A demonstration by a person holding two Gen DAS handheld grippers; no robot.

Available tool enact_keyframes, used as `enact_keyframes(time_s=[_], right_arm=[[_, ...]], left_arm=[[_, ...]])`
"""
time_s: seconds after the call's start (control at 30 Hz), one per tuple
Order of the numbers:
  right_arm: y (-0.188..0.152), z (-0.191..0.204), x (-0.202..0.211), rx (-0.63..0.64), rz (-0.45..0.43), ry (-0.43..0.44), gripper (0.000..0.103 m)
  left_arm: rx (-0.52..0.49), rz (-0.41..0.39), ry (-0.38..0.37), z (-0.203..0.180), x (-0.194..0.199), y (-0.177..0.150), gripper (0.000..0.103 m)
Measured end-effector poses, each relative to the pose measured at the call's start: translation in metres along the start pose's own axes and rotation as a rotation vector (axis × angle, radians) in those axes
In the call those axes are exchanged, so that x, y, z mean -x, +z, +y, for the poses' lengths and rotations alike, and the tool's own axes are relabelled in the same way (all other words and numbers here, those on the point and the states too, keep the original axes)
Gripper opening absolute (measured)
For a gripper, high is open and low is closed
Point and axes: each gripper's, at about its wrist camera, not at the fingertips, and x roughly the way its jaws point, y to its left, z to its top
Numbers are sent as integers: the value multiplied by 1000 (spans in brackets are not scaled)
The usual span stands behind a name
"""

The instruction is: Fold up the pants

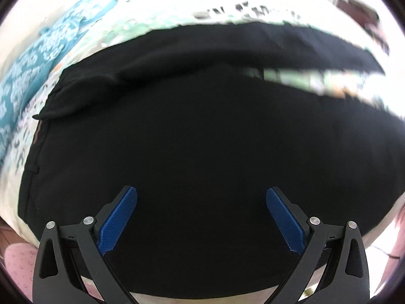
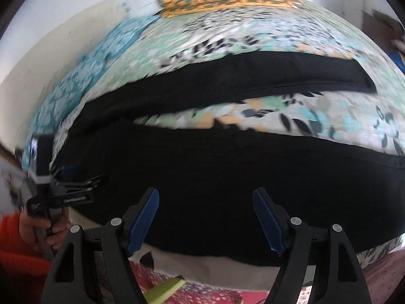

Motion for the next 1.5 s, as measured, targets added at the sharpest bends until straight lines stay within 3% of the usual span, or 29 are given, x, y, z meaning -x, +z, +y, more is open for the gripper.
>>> enact_keyframes(time_s=[0.17, 0.4, 0.5, 0.57, 0.67, 0.77, 0.9, 1.13, 1.27, 1.5], right_arm=[[-18, 8, -7, 29, 44, -57, 80], [-27, -9, -13, -13, 106, -111, 83], [-23, -9, -4, -24, 57, -112, 94], [-18, -7, 8, -14, -3, -117, 103], [-14, -2, 27, 9, -78, -114, 103], [-15, -4, 42, 17, -133, -153, 103], [-8, -9, 48, -60, -171, -193, 103], [-9, 12, 94, 0, -354, -282, 103], [-11, 25, 114, 80, -410, -334, 103], [8, 37, 166, 132, -524, -343, 103]], left_arm=[[24, -18, -47, 7, 0, -10, 103], [12, -79, -40, 5, -1, -15, 103], [-5, -67, -43, 7, -3, -9, 103], [-25, -2, -64, 10, -3, 0, 103], [-54, 74, -28, 13, 3, 16, 102], [-46, -19, -8, 16, 36, 35, 102], [47, -108, -108, 23, 81, 52, 102], [147, -282, -154, 22, 118, 43, 102], [72, -287, -203, 16, 132, 51, 102], [22, -479, -123, 30, 210, 67, 102]])
